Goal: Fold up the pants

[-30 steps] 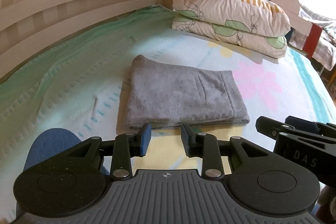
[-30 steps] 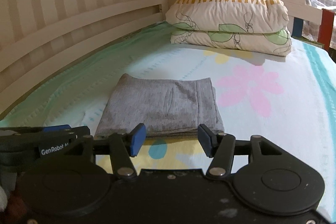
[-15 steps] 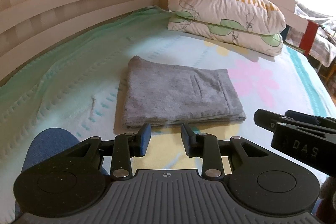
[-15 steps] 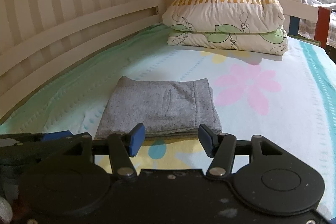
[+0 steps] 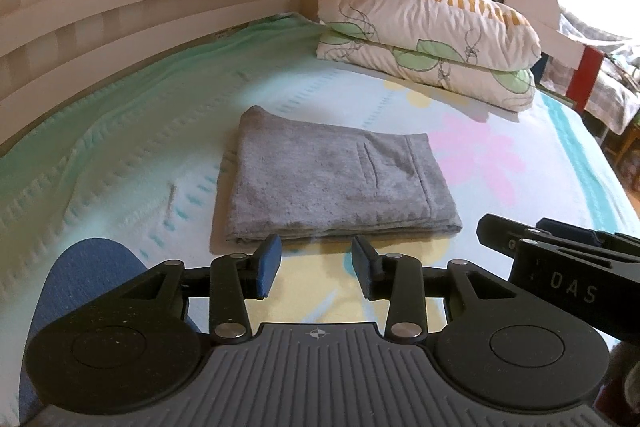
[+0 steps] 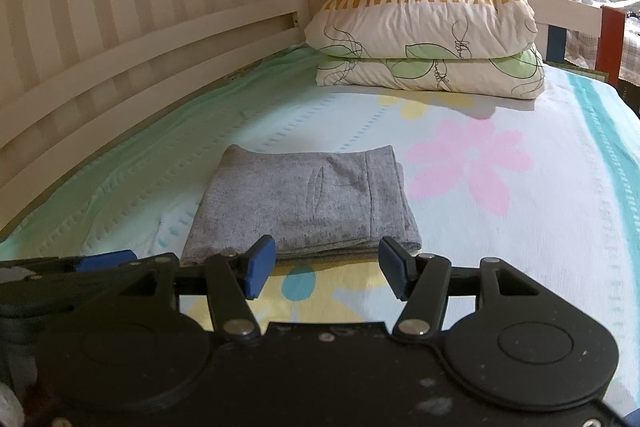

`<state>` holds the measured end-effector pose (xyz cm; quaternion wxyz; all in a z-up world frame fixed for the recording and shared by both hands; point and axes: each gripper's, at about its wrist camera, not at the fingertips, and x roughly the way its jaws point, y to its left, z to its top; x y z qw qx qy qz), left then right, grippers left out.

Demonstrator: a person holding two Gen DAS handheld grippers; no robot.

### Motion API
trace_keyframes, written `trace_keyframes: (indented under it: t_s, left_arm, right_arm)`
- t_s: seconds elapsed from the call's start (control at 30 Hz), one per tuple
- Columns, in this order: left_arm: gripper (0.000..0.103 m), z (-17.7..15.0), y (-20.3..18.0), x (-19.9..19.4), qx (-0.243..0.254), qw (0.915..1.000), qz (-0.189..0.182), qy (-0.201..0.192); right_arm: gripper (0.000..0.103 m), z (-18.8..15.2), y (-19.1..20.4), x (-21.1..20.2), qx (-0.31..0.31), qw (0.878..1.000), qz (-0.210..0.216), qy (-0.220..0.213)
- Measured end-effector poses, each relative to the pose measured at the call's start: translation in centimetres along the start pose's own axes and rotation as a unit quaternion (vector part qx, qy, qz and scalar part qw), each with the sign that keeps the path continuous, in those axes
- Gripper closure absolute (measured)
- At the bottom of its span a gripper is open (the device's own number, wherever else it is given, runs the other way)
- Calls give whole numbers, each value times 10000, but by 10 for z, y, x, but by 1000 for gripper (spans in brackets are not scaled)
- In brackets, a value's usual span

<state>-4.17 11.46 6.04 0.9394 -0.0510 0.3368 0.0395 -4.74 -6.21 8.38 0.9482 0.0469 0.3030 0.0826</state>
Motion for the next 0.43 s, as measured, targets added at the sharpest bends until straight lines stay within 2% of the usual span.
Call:
trace_keyframes:
  t_s: [0.43]
  left_arm:
    - [64,-4,-6,-2,127,9999,20,18]
  right_arm:
    - [42,0,3,1,23,10000,-21,-5]
